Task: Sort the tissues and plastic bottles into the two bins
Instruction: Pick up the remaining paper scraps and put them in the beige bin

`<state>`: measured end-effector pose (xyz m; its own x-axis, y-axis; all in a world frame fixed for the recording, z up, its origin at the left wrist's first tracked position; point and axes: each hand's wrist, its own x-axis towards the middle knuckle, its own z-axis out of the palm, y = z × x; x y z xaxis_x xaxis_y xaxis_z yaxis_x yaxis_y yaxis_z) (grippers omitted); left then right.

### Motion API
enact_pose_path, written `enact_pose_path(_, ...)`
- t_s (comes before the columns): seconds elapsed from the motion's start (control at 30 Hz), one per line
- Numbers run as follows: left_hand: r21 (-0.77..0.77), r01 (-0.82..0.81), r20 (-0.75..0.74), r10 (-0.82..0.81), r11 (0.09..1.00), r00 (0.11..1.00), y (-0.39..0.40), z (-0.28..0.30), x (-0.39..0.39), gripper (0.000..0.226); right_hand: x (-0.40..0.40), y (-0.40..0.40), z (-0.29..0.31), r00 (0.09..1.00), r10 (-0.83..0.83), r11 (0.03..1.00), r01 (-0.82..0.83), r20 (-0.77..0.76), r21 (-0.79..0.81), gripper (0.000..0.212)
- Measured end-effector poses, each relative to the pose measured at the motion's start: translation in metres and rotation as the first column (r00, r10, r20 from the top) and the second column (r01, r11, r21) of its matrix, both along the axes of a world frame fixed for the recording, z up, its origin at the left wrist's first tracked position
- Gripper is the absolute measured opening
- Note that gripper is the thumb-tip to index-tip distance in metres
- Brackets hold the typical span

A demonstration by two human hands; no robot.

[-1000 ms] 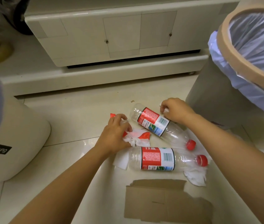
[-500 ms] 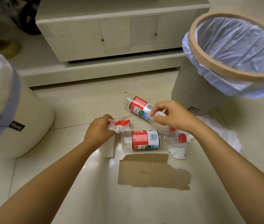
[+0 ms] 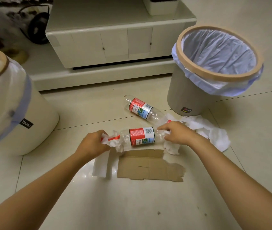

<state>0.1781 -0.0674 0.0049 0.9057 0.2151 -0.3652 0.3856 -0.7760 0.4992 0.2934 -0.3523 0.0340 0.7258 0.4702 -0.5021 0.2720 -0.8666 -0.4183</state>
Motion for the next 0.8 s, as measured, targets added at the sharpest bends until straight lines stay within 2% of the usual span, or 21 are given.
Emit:
enact_pose_path(0.1,-0.043,0.032,-0.015,-0.033,0.999,0.999,-0.014,0.002,-0.005,0.029,0.003,-0.006,-0.012,0.987,-0.128,0.989,0.119,0.099,0.091,0.043)
enact_pose_path(0.17,-0.089,0.051,-0.029,-0.053,0.995,0.998,-0.020,0.002,-0.007,0.027,0.001,-0.013,-0.017,0.970,-0.215,0.966,0.194,0.112,0.173,0.035)
enact_pose_path(0.27,-0.148,0.105,-0.050,-0.113,0.983,0.992,-0.023,-0.001,-0.008,0.023,-0.010,-0.027,-0.023,0.951,-0.301,0.931,0.278,0.067,0.235,0.018)
enact_pose_path(0.37,-0.193,0.185,-0.107,-0.208,0.964,0.972,-0.024,-0.007,-0.011,0.029,-0.024,-0.040,-0.031,0.960,-0.276,0.923,0.276,-0.040,0.268,0.014)
enact_pose_path(0.47,-0.192,0.247,-0.127,-0.274,0.950,0.953,-0.028,-0.012,-0.013,0.036,-0.035,-0.045,-0.040,0.976,-0.194,0.929,0.215,-0.098,0.302,0.018)
enact_pose_path(0.57,-0.182,0.300,-0.109,-0.323,0.936,0.940,-0.037,-0.016,-0.014,0.047,-0.042,-0.048,-0.052,0.975,-0.168,0.928,0.205,-0.143,0.312,0.031)
enact_pose_path(0.73,-0.232,0.383,-0.084,-0.410,0.894,0.908,-0.061,-0.021,-0.012,0.062,-0.037,-0.058,-0.066,0.935,-0.354,0.898,0.335,0.017,0.285,0.040)
enact_pose_path(0.8,-0.235,0.380,-0.089,-0.409,0.895,0.908,-0.073,-0.024,-0.008,0.060,-0.035,-0.059,-0.071,0.934,-0.342,0.919,0.309,0.104,0.244,0.046)
